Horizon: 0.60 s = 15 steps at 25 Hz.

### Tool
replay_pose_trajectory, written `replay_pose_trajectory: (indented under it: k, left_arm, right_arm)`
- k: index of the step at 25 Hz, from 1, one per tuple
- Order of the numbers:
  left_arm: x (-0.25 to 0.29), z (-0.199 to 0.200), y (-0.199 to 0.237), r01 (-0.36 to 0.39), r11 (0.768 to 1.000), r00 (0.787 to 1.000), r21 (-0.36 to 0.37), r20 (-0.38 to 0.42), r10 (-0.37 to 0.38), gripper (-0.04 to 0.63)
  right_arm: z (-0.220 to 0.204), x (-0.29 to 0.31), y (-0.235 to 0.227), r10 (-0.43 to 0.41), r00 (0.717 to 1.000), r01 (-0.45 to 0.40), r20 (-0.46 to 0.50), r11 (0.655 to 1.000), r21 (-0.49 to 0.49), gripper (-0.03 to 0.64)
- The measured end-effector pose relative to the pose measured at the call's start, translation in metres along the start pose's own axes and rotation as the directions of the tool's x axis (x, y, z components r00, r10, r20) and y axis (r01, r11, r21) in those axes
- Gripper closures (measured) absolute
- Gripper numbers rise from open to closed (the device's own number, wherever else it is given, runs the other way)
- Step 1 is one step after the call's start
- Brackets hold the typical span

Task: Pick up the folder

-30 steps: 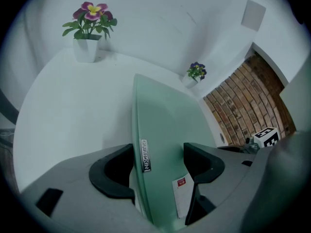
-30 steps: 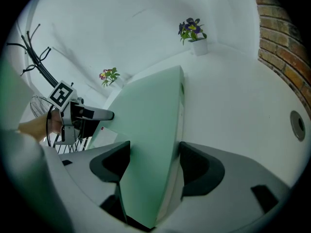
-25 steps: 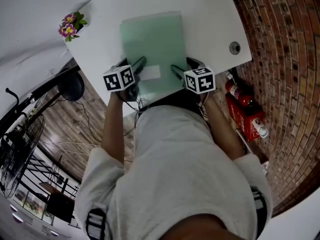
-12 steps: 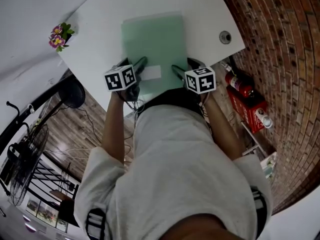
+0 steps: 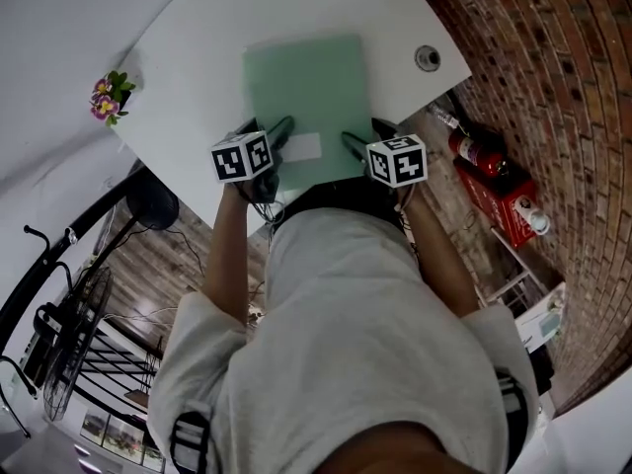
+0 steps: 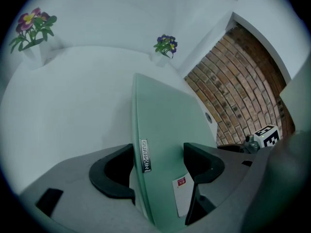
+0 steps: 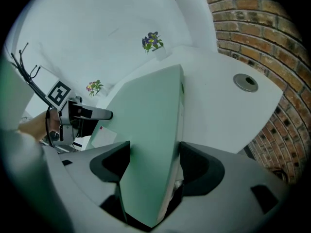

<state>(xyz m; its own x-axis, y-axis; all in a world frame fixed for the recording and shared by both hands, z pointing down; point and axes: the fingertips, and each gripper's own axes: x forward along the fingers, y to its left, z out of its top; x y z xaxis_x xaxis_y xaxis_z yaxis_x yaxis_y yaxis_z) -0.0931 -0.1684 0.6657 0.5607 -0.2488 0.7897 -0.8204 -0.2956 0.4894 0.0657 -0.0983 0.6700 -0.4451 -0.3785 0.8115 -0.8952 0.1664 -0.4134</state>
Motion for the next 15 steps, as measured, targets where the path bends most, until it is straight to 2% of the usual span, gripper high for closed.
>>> replay_pose_trajectory:
  k: [15]
  left_arm:
    - [0.019,0.003,-0.046,0.019,0.989,0.998,0.149,-0.062,-0.010,0.267]
  right_arm:
    - [-0.024,-0.028,-0.026,-0.058,0.995,0.047,0.084,0.991,0.127,0.299]
